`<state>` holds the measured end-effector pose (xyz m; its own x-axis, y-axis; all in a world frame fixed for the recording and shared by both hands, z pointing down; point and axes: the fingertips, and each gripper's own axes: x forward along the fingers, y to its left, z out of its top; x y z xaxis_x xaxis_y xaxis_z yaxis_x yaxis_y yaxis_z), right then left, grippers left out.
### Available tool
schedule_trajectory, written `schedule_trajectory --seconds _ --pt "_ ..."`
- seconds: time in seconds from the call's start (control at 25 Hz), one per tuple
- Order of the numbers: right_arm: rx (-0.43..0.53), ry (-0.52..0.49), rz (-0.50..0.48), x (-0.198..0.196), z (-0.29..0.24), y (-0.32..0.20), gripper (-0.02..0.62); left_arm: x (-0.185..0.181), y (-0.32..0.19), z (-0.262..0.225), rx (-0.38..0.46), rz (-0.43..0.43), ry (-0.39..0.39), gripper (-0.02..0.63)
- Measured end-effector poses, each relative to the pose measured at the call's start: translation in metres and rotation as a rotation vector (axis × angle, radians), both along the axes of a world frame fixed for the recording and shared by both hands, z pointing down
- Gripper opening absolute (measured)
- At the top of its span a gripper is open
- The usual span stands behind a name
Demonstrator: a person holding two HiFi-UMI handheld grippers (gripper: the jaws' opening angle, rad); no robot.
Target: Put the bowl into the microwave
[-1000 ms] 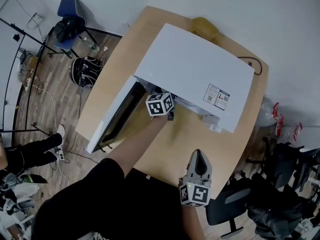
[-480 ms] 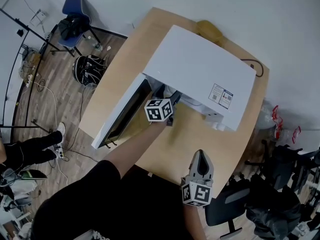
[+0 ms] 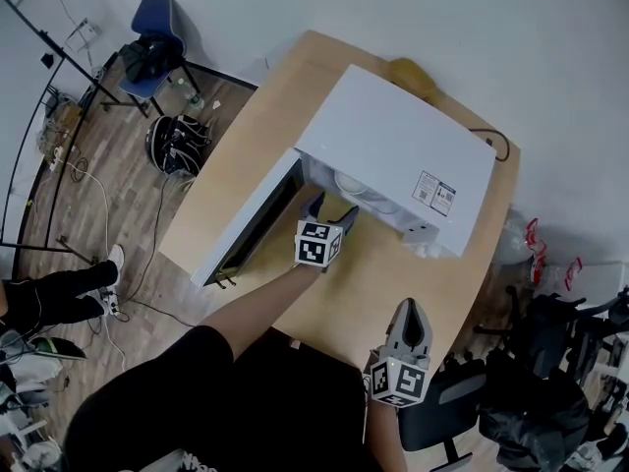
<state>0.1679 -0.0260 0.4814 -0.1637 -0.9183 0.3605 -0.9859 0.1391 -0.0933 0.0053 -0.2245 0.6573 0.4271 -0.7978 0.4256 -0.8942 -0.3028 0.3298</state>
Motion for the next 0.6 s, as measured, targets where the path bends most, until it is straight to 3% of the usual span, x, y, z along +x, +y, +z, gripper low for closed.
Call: schedule_trajectory --seconds 0.24,0.44,0.6 --pt "-0.010 -0.007 -0.005 -0.013 0.003 0.016 0.060 0.002 -0.011 0.015 0.004 0.091 -0.065 0.368" --pt "-0.032 0.013 0.007 -0.008 0.007 0.023 0.060 -0.004 -0.014 0.019 0.001 0.077 -0.050 0.353" --pt "-0.046 0.008 0.014 -0.005 0.012 0.018 0.060 -0.007 -0.023 0.011 0.037 0.052 -0.021 0.257"
